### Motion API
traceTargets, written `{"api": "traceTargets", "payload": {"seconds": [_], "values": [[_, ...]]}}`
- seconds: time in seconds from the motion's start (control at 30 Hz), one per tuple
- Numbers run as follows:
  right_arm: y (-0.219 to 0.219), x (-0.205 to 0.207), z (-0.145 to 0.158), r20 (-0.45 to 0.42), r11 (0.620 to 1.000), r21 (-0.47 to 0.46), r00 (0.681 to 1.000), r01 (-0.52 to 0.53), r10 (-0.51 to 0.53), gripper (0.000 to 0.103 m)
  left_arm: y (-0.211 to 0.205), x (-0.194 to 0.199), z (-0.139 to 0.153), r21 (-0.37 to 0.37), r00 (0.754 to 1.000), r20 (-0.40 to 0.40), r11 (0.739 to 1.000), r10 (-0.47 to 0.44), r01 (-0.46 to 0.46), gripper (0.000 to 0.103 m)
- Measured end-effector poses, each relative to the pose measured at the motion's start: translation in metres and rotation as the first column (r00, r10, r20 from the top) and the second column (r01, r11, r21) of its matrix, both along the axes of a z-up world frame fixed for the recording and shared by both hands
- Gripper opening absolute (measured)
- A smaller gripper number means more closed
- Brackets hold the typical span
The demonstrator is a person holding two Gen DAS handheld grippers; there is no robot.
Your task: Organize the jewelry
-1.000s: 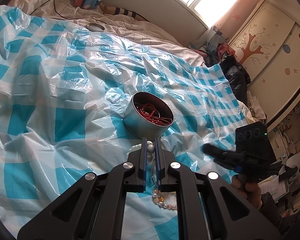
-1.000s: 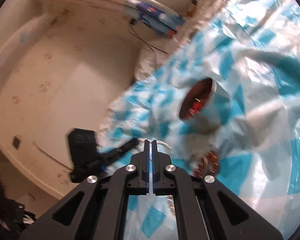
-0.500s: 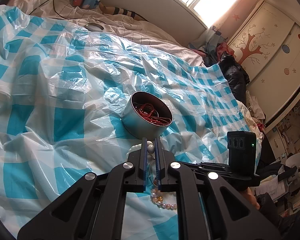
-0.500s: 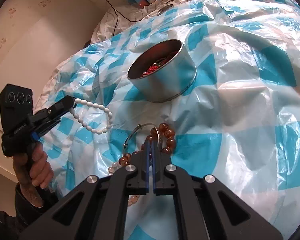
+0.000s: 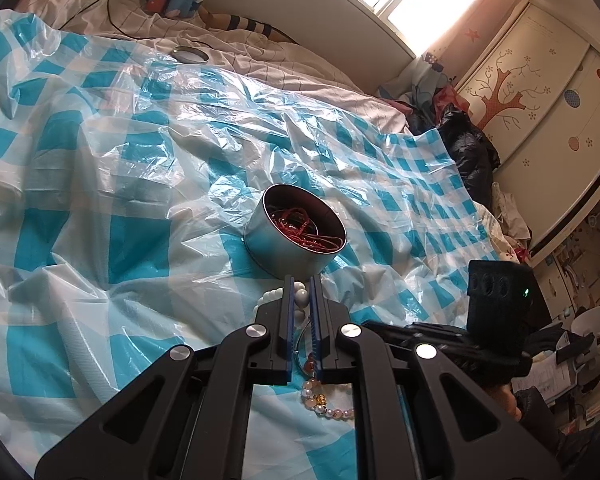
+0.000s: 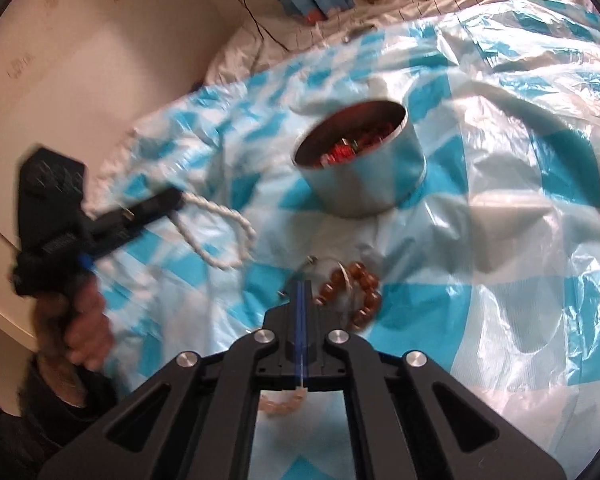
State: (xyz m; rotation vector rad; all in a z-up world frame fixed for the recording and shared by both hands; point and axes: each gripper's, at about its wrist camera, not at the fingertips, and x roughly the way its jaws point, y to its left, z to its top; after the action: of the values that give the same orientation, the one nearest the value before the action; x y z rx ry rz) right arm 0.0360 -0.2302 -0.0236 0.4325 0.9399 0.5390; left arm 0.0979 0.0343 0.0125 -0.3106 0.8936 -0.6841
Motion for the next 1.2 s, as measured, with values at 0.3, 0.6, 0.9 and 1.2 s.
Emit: {"api": "traceTargets", "payload": {"seconds": [0.3, 0.6, 0.9, 1.2], "values": [[0.001, -0.001, 0.003, -0.049, 0.997, -0.070, 0.999, 0.013, -0.016, 0.001, 0.000, 0.000, 0.000, 0.001, 1.000, 0.000, 1.000, -0.001, 0.001, 0.007], [0.018, -0.008, -0.003, -0.051, 0.975, -0.219, 0.999, -0.025, 0.014, 0.026, 0.000, 0.000, 0.000, 0.001, 1.000, 0.000, 1.000, -0.002, 0.002, 0.007], [0.011, -0.015, 0.011, 0.049, 0.972, -0.234, 0.999, 0.025, -0.014, 0.069, -0.001, 0.000, -0.001, 0.001, 1.000, -0.002, 1.000, -0.002, 0.002, 0.007], [0.015, -0.003, -0.004, -0.019, 0.978, -0.208, 1.000, 0.015, -0.019, 0.036, -0.003, -0.002, -0.002, -0.001, 1.000, 0.000, 1.000, -0.007, 0.007, 0.007]]}}
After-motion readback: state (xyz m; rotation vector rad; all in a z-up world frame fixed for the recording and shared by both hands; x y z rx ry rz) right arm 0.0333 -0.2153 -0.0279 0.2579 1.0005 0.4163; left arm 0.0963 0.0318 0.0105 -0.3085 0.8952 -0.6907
